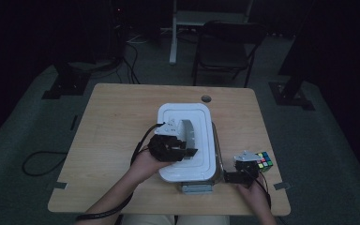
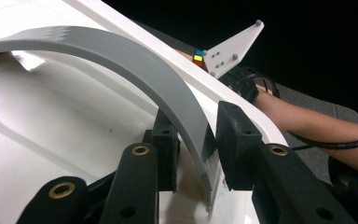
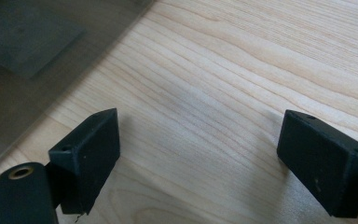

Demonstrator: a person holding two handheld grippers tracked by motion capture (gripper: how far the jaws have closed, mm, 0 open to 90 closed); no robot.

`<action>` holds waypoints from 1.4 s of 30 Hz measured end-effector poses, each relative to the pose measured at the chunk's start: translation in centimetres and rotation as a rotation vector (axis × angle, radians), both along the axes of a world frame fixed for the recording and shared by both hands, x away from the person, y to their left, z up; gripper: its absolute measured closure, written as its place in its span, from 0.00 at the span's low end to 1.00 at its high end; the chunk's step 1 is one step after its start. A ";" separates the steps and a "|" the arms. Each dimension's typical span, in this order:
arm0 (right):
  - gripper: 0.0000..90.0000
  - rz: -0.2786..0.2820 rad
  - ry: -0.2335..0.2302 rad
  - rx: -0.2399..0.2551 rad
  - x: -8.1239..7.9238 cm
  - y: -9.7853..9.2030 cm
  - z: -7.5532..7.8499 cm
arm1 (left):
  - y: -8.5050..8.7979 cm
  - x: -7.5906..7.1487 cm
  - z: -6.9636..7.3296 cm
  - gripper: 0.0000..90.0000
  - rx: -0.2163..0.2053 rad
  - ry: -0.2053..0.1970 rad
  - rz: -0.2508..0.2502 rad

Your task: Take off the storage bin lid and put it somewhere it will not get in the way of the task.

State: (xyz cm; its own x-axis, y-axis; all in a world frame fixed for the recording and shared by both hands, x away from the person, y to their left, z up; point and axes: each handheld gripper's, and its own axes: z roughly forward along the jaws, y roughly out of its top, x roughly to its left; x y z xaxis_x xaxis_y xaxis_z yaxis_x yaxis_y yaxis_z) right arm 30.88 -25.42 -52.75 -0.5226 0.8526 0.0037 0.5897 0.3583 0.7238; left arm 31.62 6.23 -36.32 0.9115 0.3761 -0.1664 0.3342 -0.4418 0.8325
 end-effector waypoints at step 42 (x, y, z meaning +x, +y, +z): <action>0.14 0.000 0.000 0.000 0.0 0.0 0.0 | 10.6 0.5 -1.2 0.79 -0.014 0.000 0.044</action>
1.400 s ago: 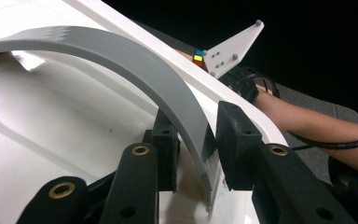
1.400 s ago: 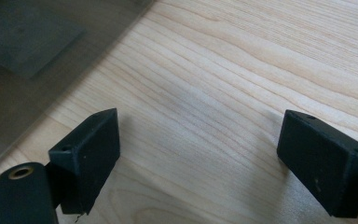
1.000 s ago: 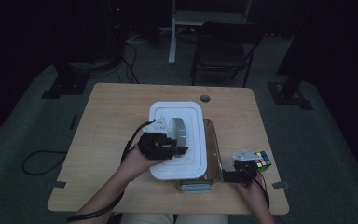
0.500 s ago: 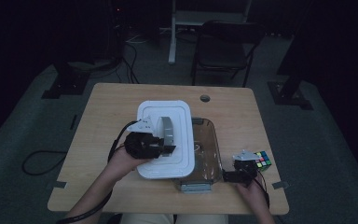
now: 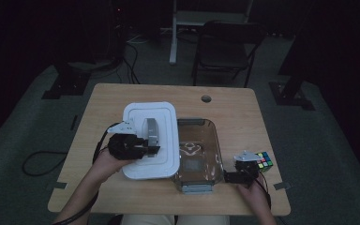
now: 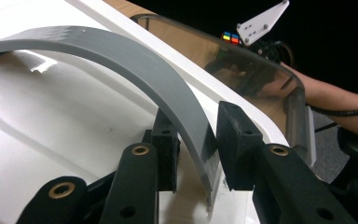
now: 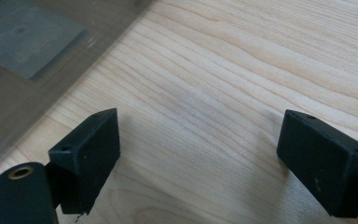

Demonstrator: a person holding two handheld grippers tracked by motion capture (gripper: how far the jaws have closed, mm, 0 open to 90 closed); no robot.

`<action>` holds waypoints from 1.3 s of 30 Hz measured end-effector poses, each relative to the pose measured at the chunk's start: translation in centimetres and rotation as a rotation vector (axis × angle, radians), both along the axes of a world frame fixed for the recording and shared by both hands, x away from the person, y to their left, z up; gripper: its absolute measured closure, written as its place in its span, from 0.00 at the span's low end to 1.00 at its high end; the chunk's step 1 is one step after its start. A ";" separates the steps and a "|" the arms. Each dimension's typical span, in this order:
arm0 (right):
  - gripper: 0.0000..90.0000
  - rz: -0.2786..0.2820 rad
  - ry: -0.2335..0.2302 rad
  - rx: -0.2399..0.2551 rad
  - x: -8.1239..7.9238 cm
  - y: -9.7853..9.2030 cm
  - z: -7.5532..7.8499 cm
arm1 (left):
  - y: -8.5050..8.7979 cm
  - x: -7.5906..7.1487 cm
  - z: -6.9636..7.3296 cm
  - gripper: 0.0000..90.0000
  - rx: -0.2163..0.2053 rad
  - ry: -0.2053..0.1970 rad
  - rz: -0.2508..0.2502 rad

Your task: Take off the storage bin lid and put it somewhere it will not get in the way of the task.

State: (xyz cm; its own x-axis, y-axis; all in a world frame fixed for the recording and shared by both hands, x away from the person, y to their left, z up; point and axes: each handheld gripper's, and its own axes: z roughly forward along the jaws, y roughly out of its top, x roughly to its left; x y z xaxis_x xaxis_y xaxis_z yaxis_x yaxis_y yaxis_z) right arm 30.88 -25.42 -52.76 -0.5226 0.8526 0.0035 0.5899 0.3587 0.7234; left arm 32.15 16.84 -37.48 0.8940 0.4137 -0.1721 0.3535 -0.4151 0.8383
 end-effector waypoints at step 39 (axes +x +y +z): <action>0.14 -0.001 0.000 0.000 0.0 0.0 0.0 | 3.1 2.9 -10.5 0.78 -0.012 0.156 -0.054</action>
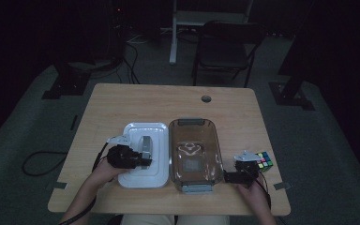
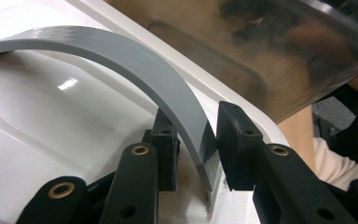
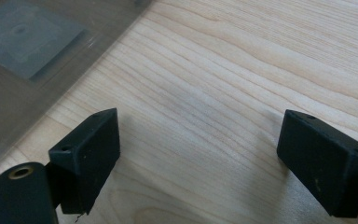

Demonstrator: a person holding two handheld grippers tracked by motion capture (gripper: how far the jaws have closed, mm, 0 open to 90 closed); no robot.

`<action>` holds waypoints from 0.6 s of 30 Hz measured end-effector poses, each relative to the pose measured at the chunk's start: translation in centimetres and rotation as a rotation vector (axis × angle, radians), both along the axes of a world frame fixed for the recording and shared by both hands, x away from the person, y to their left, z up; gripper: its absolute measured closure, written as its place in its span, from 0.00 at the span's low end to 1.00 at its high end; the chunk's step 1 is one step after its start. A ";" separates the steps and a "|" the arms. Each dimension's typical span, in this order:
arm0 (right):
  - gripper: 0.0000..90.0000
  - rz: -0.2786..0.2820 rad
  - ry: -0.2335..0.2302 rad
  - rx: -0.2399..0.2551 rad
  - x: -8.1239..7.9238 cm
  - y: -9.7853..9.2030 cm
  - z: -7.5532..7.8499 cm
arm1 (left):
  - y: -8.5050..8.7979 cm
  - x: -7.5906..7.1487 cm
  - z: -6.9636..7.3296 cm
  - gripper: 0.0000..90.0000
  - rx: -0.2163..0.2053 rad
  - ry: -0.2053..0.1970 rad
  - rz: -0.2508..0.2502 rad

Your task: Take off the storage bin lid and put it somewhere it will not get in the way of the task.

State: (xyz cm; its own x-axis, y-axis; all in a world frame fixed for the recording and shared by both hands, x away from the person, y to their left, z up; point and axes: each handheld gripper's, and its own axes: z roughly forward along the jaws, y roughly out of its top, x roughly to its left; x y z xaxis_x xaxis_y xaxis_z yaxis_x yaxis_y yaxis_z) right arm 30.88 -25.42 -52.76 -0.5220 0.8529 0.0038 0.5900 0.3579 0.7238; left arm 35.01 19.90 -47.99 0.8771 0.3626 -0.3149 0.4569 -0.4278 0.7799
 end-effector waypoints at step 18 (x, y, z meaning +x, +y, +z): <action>0.14 0.000 0.000 0.000 0.0 0.0 0.0 | -1.4 1.2 -3.4 0.78 0.034 0.052 -0.009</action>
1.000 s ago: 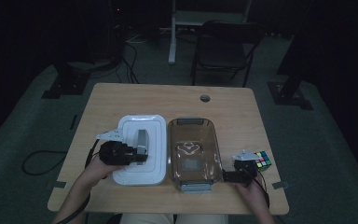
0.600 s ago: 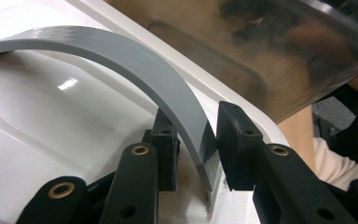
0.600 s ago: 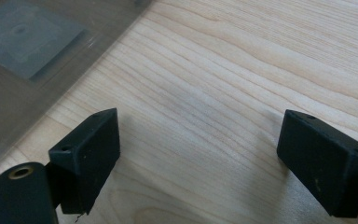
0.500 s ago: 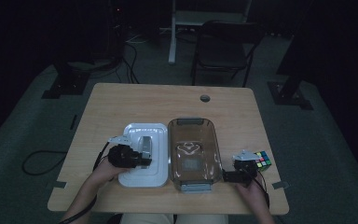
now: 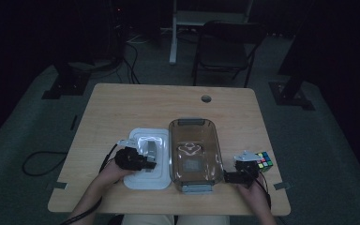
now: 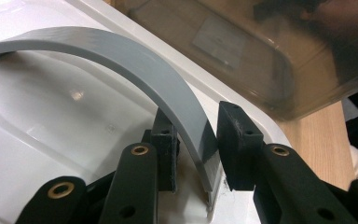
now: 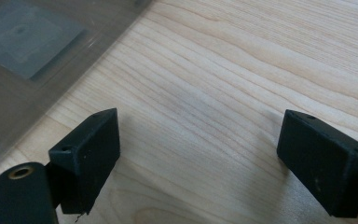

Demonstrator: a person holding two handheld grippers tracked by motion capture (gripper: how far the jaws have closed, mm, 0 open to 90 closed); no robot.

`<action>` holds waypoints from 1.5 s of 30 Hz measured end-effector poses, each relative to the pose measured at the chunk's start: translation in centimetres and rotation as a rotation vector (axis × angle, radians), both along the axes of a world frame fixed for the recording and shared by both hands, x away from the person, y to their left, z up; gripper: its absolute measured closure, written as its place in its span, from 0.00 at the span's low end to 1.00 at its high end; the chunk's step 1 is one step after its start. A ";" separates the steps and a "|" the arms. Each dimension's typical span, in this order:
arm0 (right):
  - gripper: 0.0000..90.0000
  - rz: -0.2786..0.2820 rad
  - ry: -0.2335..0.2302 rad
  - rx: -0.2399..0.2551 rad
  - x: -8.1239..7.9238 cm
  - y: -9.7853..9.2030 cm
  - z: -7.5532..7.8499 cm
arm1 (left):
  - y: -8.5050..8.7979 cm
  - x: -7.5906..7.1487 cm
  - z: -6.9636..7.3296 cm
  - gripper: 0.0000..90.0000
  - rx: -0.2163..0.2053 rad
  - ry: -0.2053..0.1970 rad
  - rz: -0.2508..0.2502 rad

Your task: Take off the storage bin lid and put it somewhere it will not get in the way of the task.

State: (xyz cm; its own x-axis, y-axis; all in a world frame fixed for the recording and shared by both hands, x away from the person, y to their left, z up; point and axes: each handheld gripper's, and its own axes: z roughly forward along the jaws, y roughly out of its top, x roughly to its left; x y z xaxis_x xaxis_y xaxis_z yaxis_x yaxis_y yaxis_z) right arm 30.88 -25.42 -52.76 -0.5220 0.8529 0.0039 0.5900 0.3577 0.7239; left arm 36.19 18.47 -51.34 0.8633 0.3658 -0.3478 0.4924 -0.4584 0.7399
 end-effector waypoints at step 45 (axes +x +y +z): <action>0.14 -0.001 0.001 0.000 0.0 0.0 0.0 | 3.4 -2.6 1.6 0.01 0.174 -0.195 0.352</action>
State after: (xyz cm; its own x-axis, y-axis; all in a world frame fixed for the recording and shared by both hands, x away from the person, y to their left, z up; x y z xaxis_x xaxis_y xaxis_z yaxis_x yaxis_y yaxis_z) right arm 30.88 -25.41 -52.75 -0.5215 0.8532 0.0044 0.5908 0.3574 0.7233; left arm 33.63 21.82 -49.70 0.7186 0.6885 -0.0976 0.4997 -0.4136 0.7611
